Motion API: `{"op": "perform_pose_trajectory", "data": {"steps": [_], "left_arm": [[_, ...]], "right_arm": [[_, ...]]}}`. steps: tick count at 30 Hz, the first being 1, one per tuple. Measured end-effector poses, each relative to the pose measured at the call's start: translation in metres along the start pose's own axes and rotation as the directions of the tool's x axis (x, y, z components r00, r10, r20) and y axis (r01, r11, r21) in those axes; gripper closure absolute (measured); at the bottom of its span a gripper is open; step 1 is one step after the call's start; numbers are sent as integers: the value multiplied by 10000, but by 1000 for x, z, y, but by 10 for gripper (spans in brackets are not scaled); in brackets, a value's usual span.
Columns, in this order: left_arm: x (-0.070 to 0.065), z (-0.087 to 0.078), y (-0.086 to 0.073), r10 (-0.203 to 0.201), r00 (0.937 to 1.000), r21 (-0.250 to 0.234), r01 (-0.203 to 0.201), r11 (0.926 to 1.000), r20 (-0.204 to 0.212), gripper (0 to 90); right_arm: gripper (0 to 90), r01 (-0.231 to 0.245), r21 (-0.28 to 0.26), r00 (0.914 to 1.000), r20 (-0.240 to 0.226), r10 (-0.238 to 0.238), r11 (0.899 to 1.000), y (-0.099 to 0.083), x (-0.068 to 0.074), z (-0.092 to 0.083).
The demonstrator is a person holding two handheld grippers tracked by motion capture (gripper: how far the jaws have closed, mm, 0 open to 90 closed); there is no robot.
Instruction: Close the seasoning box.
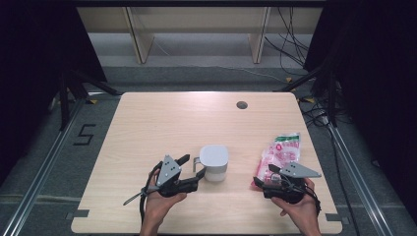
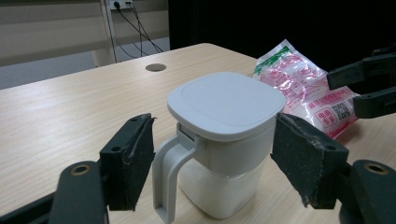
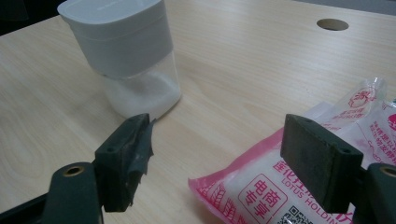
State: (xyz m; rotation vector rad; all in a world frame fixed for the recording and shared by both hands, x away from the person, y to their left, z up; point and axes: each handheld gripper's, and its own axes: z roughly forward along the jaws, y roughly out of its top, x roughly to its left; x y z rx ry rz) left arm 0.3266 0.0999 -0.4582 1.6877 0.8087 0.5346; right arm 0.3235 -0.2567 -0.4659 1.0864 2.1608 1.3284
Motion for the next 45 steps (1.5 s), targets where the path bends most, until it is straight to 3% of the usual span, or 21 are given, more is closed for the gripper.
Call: {"op": "perform_pose_trajectory", "data": {"steps": [2, 3, 4, 5, 6, 7, 12, 17, 18, 19, 23, 26, 28, 29, 33, 34, 37, 38, 39, 45], "left_arm": [[1, -2, -2, -133, 9998, 66, 134, 9999, -118, 290], [2, -3, -3, -88, 9999, 26, 88, 10000, -93, 290], [3, -3, -3, 28, 10000, 15, -28, 10000, -25, 290], [2, -4, -4, -128, 9998, 52, 129, 9999, -128, 290], [3, -6, -5, -18, 9999, 73, 19, 10000, -155, 290], [4, -6, -5, 99, 9999, 94, -98, 9999, -135, 290], [1, -8, -8, -161, 9997, 2, 161, 9999, -182, 289], [-4, -11, -12, 181, 9997, 142, -179, 9997, -189, 289], [-5, -11, -14, 264, 9996, 75, -263, 9996, -108, 289], [-7, -12, -16, 48, 9998, 175, -44, 9998, -217, 289], [-9, -12, -20, 246, 9994, 303, -239, 9993, -226, 289], [-12, -12, -23, 102, 9998, 239, -97, 9997, -183, 287], [-12, -14, -24, 469, 9988, 313, -464, 9984, -127, 287], [-15, -14, -25, 129, 9997, 351, -122, 9993, -193, 287], [-19, -17, -29, 140, 9998, 399, -134, 9991, -143, 284], [-20, -18, -30, 156, 9997, 412, -149, 9990, -169, 283], [-23, -20, -33, 112, 9998, 366, -106, 9993, -169, 279], [-24, -22, -34, 113, 9997, 416, -105, 9991, -196, 276], [-25, -23, -35, 108, 9998, 415, -100, 9991, -193, 274], [-28, -30, -42, 23, 9998, 385, -15, 9993, -196, 265]], "right_arm": [[258, 25, 35, 10000, 10, -25, 10000, -1, -1, 0], [258, -208, 90, 9998, -14, 208, 9997, -1, 1, 0], [258, 43, 50, 10000, -5, -43, 10000, -1, -2, 0], [258, 33, 49, 10000, -8, -33, 10000, -1, -2, 1], [258, -204, 112, 9998, -35, 204, 9997, -1, 1, 1], [258, 95, 110, 10000, 23, -95, 9999, -1, -1, 1], [258, 13, 171, 9999, -140, -10, 9999, 0, 2, 0], [258, -63, 90, 10000, -45, 64, 9999, 0, 3, 0], [258, 40, 67, 9998, -220, -38, 10000, 0, 2, 1], [258, 55, 82, 9998, -216, -53, 10000, 0, 2, 1], [258, 90, 104, 9998, -168, -88, 9999, 0, 3, 1], [258, 90, 107, 9998, -182, -88, 9999, 0, 3, 1], [258, 82, 104, 9998, -170, -80, 9999, 0, 3, 1], [258, 14, 21, 9997, -263, -13, 10000, 0, 3, 1], [258, 161, 108, 9998, -145, -160, 9998, 0, 4, 0], [258, -199, 153, 9996, -187, 202, 9997, 0, 8, 0], [258, -130, 122, 9997, -184, 132, 9998, 0, 8, 0], [258, 116, 145, 9998, -155, -114, 9998, 0, 7, 0], [257, -38, 185, 9999, -139, 41, 9998, 0, 8, 0], [250, 168, 154, 9997, -179, -165, 9997, -1, 8, -1]]}}
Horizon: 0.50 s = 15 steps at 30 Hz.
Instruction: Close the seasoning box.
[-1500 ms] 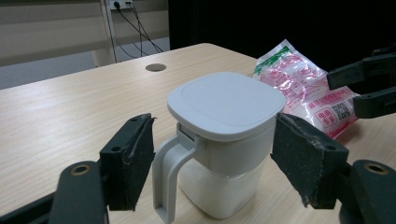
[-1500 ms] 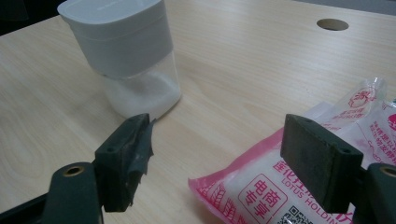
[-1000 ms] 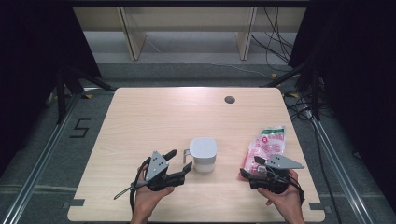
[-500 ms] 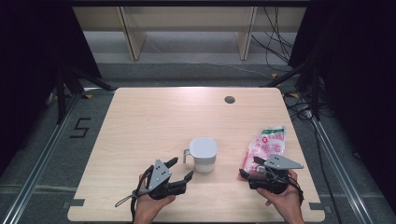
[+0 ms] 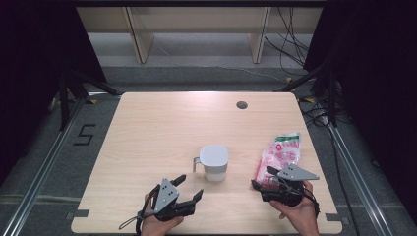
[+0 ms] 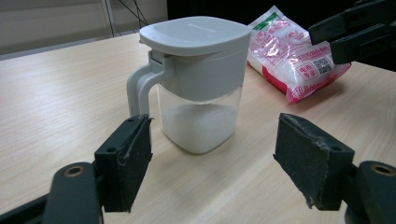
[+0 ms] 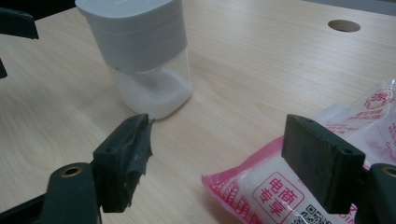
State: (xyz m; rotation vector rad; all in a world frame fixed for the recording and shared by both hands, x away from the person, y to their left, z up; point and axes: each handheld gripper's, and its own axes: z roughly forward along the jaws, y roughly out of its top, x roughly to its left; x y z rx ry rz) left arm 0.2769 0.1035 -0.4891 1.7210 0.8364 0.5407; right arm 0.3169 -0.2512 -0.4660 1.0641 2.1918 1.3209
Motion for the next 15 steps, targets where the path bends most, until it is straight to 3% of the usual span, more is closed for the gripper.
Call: {"op": "perform_pose_trajectory", "data": {"steps": [2, 4, 5, 7, 10, 11, 12, 13, 15], "left_arm": [[-1, 0, -1, 29, 10000, 39, -29, 10000, 41, 264], [-3, 0, -2, 48, 10000, 37, -48, 10000, 53, 263], [-4, 1, -3, 31, 10000, -31, -31, 10000, 60, 263], [-8, 2, -4, 106, 9999, 55, -106, 9999, -22, 263], [-11, 0, -8, 242, 9997, 209, -242, 9995, -17, 263], [-11, 0, -9, 332, 9994, 222, -332, 9992, -7, 263], [-10, -1, -10, 474, 9989, 263, -474, 9985, 11, 263], [-11, -1, -11, 477, 9989, 234, -477, 9986, -12, 263], [-13, -1, -12, 144, 9999, 240, -142, 9996, -70, 263]], "right_arm": [[247, -194, 46, 9998, -57, 195, 9998, -1, 3, 0], [244, 66, 56, 9999, -85, -65, 10000, -1, 3, 0], [241, -165, 130, 9999, -8, 165, 9998, -2, 5, -2], [241, 92, 104, 9999, -137, -91, 9999, -2, 4, -2], [238, -200, 158, 9997, -168, 203, 9997, -5, 7, -3], [238, 140, 258, 9998, -156, -136, 9996, -5, 5, -3], [238, 120, 194, 9998, -174, -117, 9997, -6, 5, -3], [237, -76, 227, 9998, -159, 80, 9997, -7, 8, -3], [236, 94, 354, 9998, -200, -87, 9993, -8, 7, -4]]}}
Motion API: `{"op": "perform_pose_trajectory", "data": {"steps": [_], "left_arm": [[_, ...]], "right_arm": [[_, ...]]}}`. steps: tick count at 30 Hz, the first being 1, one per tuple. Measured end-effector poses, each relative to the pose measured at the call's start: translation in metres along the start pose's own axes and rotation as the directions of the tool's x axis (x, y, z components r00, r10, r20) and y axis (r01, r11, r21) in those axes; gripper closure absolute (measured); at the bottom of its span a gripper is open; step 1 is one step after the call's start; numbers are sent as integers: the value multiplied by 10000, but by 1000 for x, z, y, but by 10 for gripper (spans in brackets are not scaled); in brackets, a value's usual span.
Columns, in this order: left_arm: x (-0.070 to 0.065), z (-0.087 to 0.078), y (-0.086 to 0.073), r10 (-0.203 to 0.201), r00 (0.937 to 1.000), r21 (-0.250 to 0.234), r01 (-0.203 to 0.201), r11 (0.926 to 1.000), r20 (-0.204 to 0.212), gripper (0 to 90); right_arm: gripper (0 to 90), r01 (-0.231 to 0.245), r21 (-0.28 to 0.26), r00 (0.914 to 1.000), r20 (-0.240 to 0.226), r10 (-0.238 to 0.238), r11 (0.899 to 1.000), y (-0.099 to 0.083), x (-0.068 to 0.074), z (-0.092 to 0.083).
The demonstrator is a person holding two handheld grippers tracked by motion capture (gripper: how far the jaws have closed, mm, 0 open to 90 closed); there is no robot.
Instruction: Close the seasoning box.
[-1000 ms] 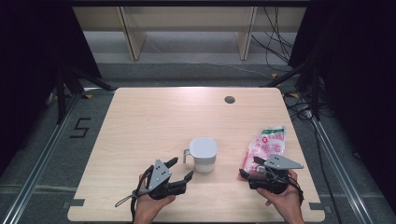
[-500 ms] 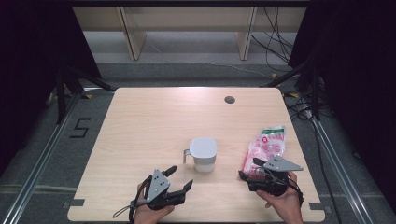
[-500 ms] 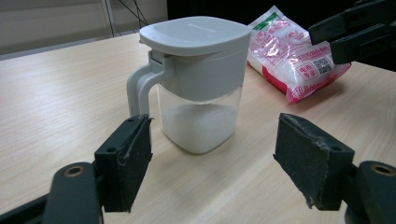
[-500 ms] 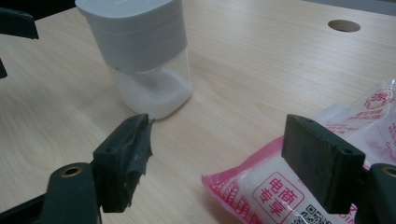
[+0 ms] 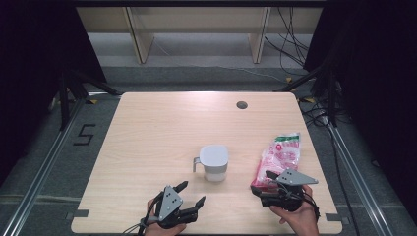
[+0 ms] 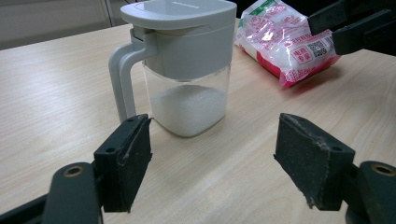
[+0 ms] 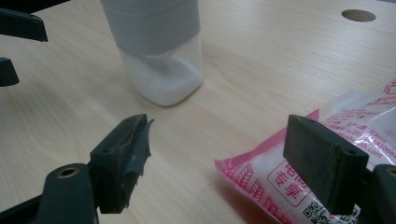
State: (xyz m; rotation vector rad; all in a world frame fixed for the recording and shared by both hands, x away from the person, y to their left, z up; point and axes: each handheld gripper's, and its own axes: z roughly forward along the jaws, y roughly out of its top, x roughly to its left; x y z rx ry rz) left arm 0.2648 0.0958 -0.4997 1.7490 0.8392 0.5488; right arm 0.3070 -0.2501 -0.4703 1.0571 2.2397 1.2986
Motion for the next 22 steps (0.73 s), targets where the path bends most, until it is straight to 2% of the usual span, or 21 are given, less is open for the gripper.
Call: {"op": "perform_pose_trajectory", "data": {"steps": [1, 2, 3, 4, 5, 6, 8, 9, 10, 11, 12, 13, 15, 16, 17, 21, 22], "left_arm": [[1, -1, 1, 293, 9995, 36, -293, 9996, 80, 262], [0, -1, 1, 199, 9997, 10, -199, 9998, 109, 262], [1, -1, 1, 322, 9994, -5, -322, 9995, 118, 262], [1, -1, 1, 312, 9995, -9, -312, 9995, 111, 261], [0, -1, 0, 124, 9999, 11, -124, 9999, 97, 260], [0, -1, 0, 28, 10000, 37, -28, 10000, 67, 260], [0, -1, 0, 29, 10000, 28, -29, 10000, 72, 259], [0, -1, 0, -9, 10000, 28, 8, 10000, 59, 259], [0, -1, -1, -9, 10000, 43, 9, 10000, 47, 259], [0, -1, -1, -17, 10000, 61, 17, 10000, 10, 258], [0, -1, -1, -24, 10000, 60, 24, 10000, 11, 257], [0, -1, -1, -16, 10000, 68, 16, 10000, 28, 257], [2, -1, -1, 263, 9996, 60, -264, 9996, 91, 257], [1, -1, -1, 34, 10000, 57, -35, 10000, 84, 256], [0, -1, -2, -22, 10000, 56, 22, 10000, 74, 256], [0, 0, -2, -37, 9999, 35, 36, 10000, 111, 256], [0, 0, -2, -28, 9999, 30, 28, 10000, 120, 256]], "right_arm": [[235, -298, -52, 9995, -59, 298, 9995, -1, 3, 1], [234, -21, -66, 10000, -44, 21, 10000, -1, 1, 1], [234, -173, 82, 9998, -62, 174, 9998, -2, 4, 0], [234, 53, -19, 10000, -46, -53, 10000, -2, 3, 0], [234, -81, 99, 9999, -67, 81, 9999, -3, 5, 0], [234, 17, 129, 9998, -185, -15, 9999, -3, 4, 0], [234, 34, 87, 9997, -242, -32, 10000, -4, 5, 1], [234, -112, 134, 9997, -205, 115, 9998, -4, 7, 1], [234, 121, 171, 9998, -175, -118, 9998, -4, 5, 0], [234, -202, 290, 9995, -222, 208, 9994, -5, 8, 0], [234, -97, 228, 9999, -80, 99, 9997, -5, 8, 0], [234, 163, 121, 9996, -252, -160, 9998, -5, 6, 2], [234, 162, 141, 9995, -270, -158, 9998, -5, 6, 2], [234, 146, 147, 9996, -239, -143, 9998, -5, 6, 2], [234, 15, 193, 9997, -234, -11, 9998, -5, 7, 1], [234, 173, 139, 9995, -266, -169, 9998, -5, 6, 2], [234, 9, 184, 9997, -260, -4, 9998, -5, 7, 1]]}}
